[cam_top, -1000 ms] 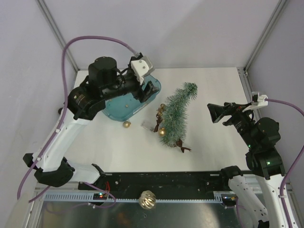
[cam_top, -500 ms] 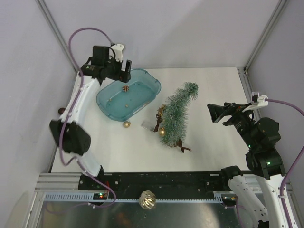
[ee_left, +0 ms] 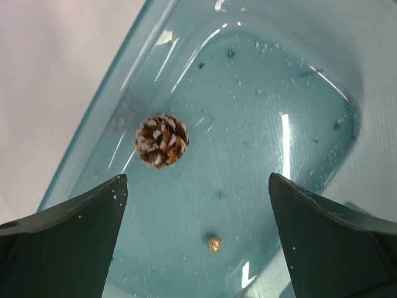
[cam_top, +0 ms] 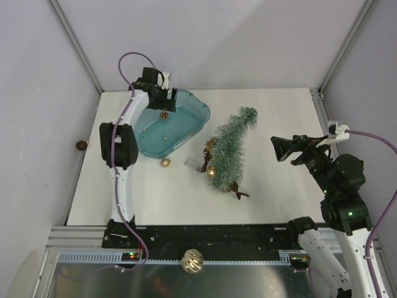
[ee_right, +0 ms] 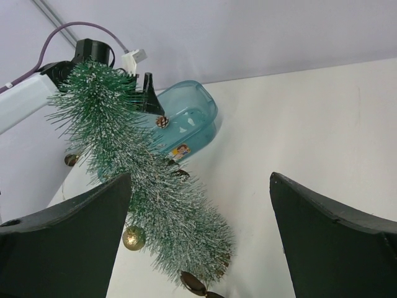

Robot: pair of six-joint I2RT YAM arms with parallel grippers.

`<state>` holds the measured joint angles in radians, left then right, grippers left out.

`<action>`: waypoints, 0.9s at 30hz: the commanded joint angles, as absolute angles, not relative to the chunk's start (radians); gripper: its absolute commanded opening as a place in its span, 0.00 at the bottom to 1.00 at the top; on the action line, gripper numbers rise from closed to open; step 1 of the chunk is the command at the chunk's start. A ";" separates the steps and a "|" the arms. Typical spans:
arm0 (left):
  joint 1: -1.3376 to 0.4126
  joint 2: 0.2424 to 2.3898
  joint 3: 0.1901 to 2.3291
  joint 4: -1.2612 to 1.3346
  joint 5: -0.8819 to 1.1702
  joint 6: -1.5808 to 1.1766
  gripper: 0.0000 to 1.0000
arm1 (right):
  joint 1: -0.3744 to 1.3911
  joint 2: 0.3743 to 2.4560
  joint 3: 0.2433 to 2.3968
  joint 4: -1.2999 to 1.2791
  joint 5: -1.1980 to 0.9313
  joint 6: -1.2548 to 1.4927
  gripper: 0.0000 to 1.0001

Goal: Decorate the small christmas tree

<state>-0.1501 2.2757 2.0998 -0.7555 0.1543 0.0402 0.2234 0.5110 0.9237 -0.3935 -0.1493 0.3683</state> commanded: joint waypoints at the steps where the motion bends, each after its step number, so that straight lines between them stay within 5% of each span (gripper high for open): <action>1: -0.146 2.339 2.198 -0.739 0.129 0.023 1.00 | 0.228 0.488 0.920 -0.394 -0.129 0.354 0.98; 15: -0.143 2.474 2.267 -0.738 0.091 0.033 0.99 | 0.228 0.493 0.920 -0.398 -0.123 0.354 0.97; 27: -0.151 2.484 2.300 -0.724 0.151 0.058 0.65 | 0.229 0.489 0.916 -0.396 -0.125 0.356 0.98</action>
